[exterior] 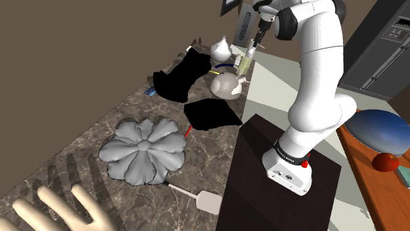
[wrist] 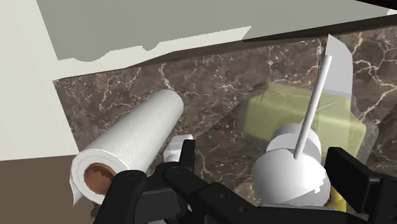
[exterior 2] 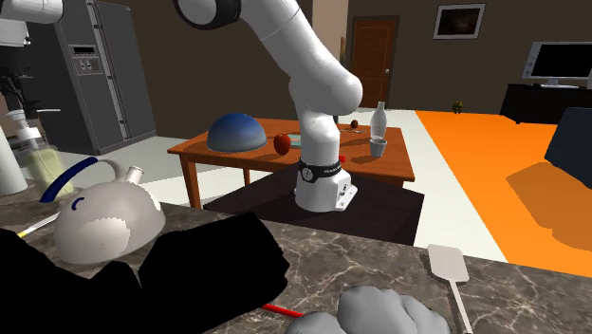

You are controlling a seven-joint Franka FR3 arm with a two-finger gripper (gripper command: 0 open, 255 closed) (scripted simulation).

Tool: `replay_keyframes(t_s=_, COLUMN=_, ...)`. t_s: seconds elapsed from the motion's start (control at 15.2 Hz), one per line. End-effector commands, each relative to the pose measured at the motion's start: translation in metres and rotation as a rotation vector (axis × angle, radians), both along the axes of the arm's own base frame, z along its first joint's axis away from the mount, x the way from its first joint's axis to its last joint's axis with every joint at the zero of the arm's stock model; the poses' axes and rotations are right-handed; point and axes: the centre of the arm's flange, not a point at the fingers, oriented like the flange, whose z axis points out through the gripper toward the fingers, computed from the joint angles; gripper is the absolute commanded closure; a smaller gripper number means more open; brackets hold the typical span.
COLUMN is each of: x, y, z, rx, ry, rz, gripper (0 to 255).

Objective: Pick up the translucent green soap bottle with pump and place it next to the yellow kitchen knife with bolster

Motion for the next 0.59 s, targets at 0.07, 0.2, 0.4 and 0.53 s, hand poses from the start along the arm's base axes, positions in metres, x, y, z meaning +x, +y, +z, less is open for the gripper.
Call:
replay_keyframes(t_s=0.07, x=-0.003, y=0.005, z=0.035, rx=0.000, ry=0.000, rz=0.000, gripper=0)
replay_keyframes(t_s=0.2, x=-0.003, y=0.005, z=0.035, rx=0.000, ry=0.000, rz=0.000, gripper=0)
replay_keyframes(t_s=0.4, x=-0.003, y=0.005, z=0.035, rx=0.000, ry=0.000, rz=0.000, gripper=0)
replay_keyframes(t_s=0.53, x=-0.003, y=0.005, z=0.035, rx=0.000, ry=0.000, rz=0.000, gripper=0)
